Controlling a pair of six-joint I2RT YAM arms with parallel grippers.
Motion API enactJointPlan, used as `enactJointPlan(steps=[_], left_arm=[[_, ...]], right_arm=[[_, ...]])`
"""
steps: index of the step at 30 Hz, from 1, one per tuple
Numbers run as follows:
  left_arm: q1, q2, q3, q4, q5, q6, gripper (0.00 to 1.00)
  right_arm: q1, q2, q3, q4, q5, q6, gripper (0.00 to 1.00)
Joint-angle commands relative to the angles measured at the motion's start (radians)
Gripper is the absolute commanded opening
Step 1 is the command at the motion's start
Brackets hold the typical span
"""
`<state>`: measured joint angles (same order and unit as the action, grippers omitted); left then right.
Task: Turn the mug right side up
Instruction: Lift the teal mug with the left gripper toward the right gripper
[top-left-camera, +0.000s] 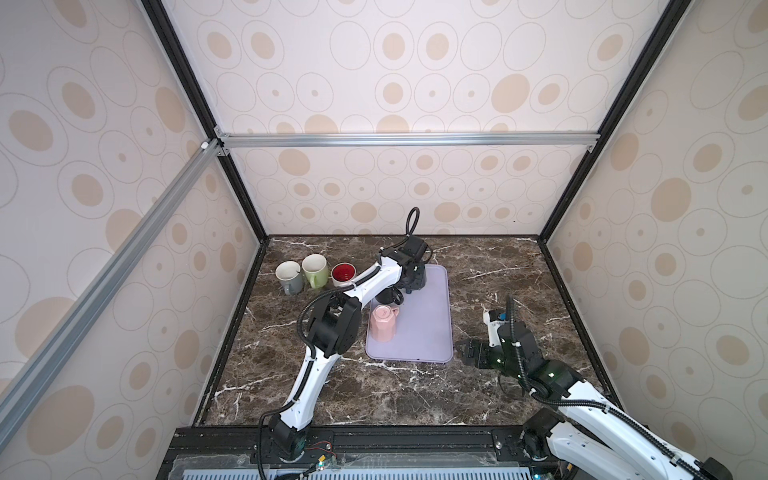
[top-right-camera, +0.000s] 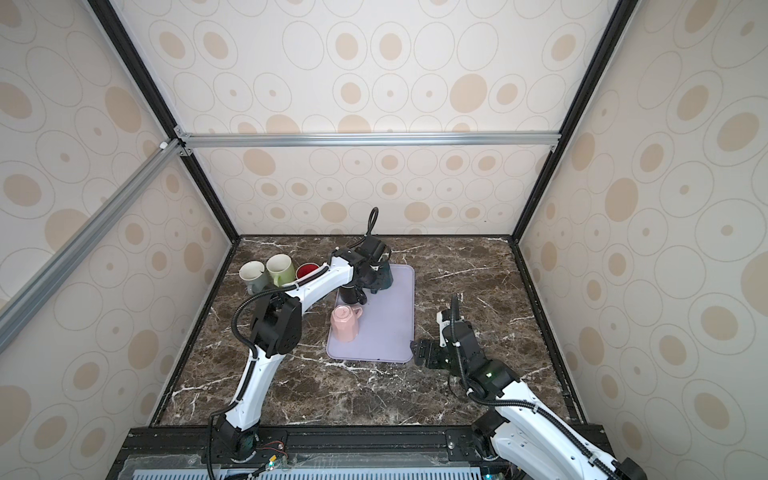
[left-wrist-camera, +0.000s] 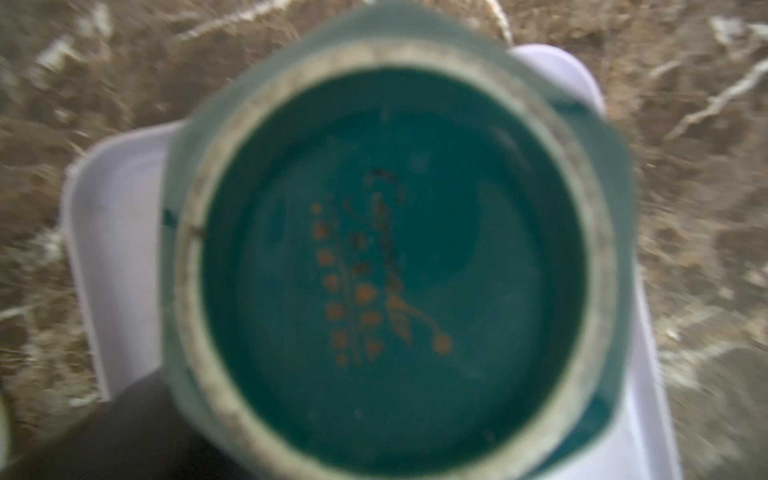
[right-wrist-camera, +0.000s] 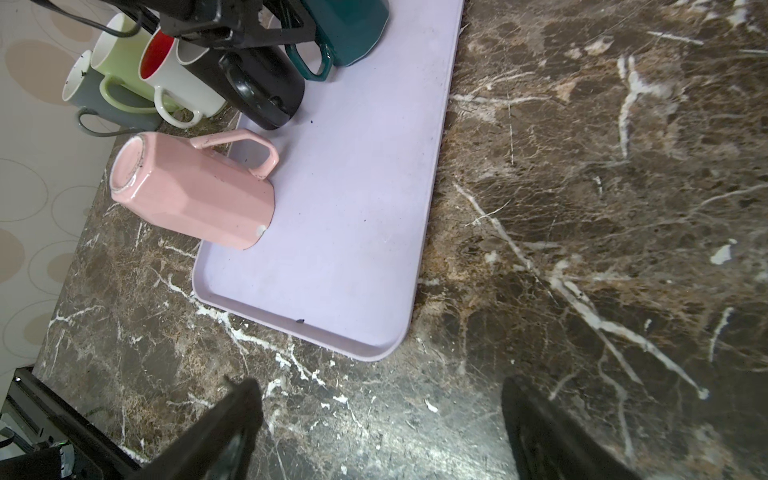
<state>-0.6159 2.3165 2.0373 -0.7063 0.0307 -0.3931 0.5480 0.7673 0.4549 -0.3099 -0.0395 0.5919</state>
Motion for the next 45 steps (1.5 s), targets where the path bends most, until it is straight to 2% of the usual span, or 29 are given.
enactJointPlan(steps=[1, 11, 20, 26, 31, 37, 42, 45], left_arm=[[0.002, -0.11, -0.024, 0.104, 0.125, -0.004, 0.0], [0.002, -0.264, -0.17, 0.239, 0.238, -0.018, 0.0], [0.01, -0.407, -0.299, 0.335, 0.322, -0.026, 0.0], [0.046, -0.523, -0.457, 0.503, 0.434, -0.095, 0.0], [0.079, -0.574, -0.549, 0.604, 0.551, -0.157, 0.0], [0.088, -0.611, -0.591, 0.663, 0.571, -0.182, 0.0], [0.094, -0.642, -0.676, 0.834, 0.649, -0.279, 0.0], [0.094, -0.651, -0.699, 0.879, 0.68, -0.306, 0.0]], right_arm=[[-0.006, 0.006, -0.023, 0.052, -0.025, 0.023, 0.93], [-0.014, 0.039, -0.061, 0.199, -0.106, 0.077, 0.93], [-0.057, 0.092, -0.035, 0.345, -0.242, 0.189, 0.93], [-0.067, 0.097, 0.011, 0.357, -0.287, 0.21, 0.93], [-0.066, 0.099, 0.002, 0.45, -0.295, 0.278, 0.93], [-0.067, 0.133, 0.028, 0.514, -0.337, 0.335, 0.93], [-0.068, 0.123, 0.047, 0.531, -0.369, 0.376, 0.93], [-0.067, 0.116, 0.045, 0.55, -0.371, 0.369, 0.92]])
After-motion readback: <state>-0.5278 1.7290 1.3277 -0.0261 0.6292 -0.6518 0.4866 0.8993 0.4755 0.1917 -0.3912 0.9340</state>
